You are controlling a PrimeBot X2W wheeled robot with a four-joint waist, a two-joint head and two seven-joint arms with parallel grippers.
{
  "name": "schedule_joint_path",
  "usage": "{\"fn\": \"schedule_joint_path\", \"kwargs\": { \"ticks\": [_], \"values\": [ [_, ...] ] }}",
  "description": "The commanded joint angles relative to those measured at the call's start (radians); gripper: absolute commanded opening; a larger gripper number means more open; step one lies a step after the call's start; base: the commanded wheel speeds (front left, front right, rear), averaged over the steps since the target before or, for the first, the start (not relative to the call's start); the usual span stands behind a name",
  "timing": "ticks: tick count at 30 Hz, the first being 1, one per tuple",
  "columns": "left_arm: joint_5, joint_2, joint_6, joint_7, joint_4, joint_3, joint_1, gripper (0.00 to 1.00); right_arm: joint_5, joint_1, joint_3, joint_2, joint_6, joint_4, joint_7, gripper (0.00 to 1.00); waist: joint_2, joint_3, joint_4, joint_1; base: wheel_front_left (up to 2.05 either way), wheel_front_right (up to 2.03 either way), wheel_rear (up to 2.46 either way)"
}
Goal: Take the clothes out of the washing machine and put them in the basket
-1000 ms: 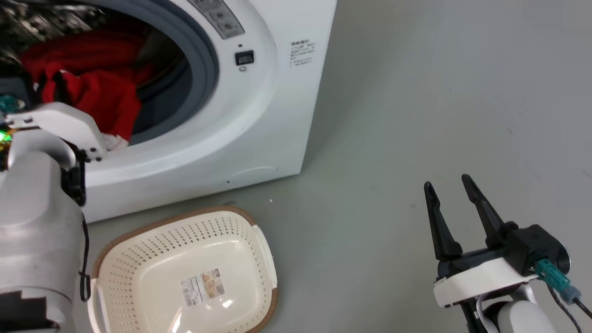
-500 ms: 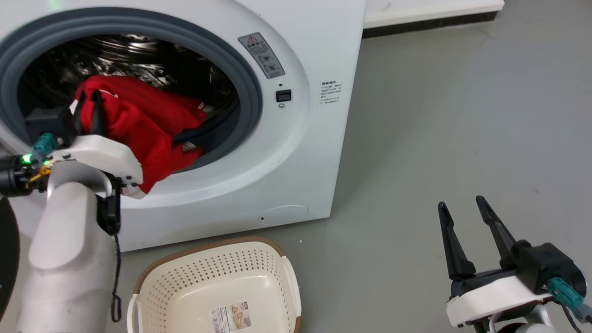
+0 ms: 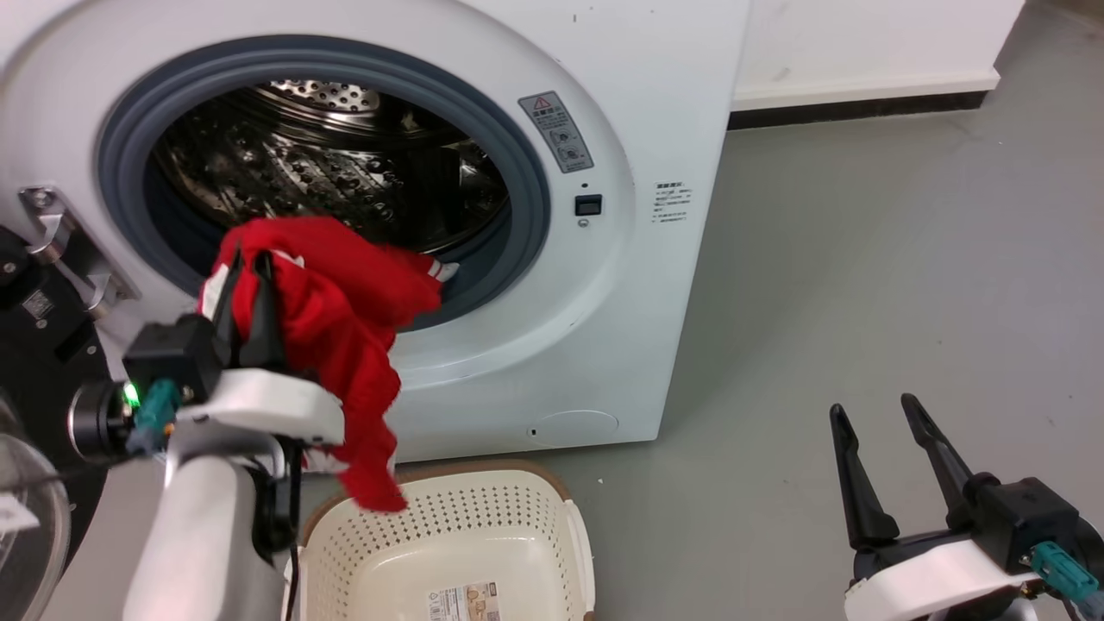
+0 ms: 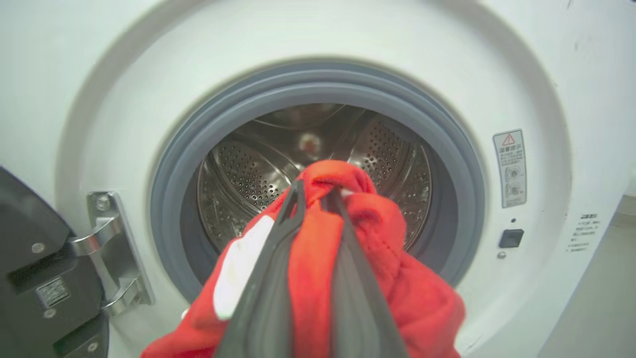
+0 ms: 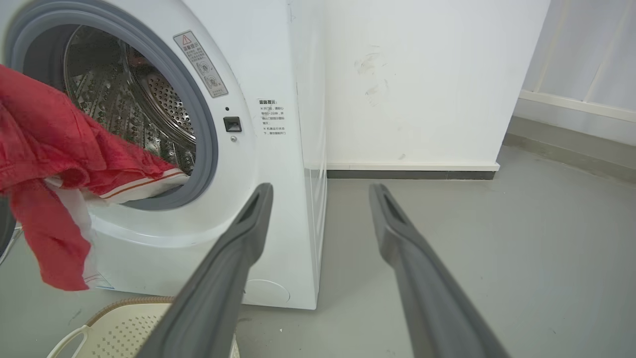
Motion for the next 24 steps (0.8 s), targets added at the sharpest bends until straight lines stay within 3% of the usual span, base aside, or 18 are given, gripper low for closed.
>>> {"fn": "schedule_joint_path", "kwargs": {
  "ticks": [1,7,12,18,24],
  "values": [
    [0.000,-0.008,0.009,0.005,-0.036,-0.002,0.035,0.00,0.002,0.014,-0.002,0.002,-0.001,-0.008,0.000,1.00,-0.0001,-0.003,0.009,0.0001,0.00,0.00,0.00],
    [-0.006,-0.051,0.038,0.064,-0.232,-0.042,0.222,0.00,-0.002,0.025,0.008,0.002,-0.001,-0.022,0.014,1.00,-0.0001,-0.002,0.029,0.0001,0.00,0.00,0.00],
    [-0.011,-0.079,0.063,0.106,-0.302,-0.074,0.353,0.00,-0.004,0.021,0.014,0.002,-0.001,-0.033,0.017,1.00,-0.0001,0.021,0.039,0.0001,0.00,0.00,0.00],
    [-0.036,-0.103,0.075,0.105,-0.240,-0.098,0.435,0.00,-0.006,-0.013,0.021,0.002,-0.001,-0.041,0.018,1.00,-0.0001,0.079,0.040,0.0001,0.00,0.00,0.00],
    [-0.077,-0.125,0.070,0.033,-0.074,-0.096,0.403,0.00,-0.012,-0.056,0.026,0.002,-0.001,-0.048,0.016,1.00,-0.0001,0.172,0.030,0.0001,0.00,0.00,0.00]
  ]
}}
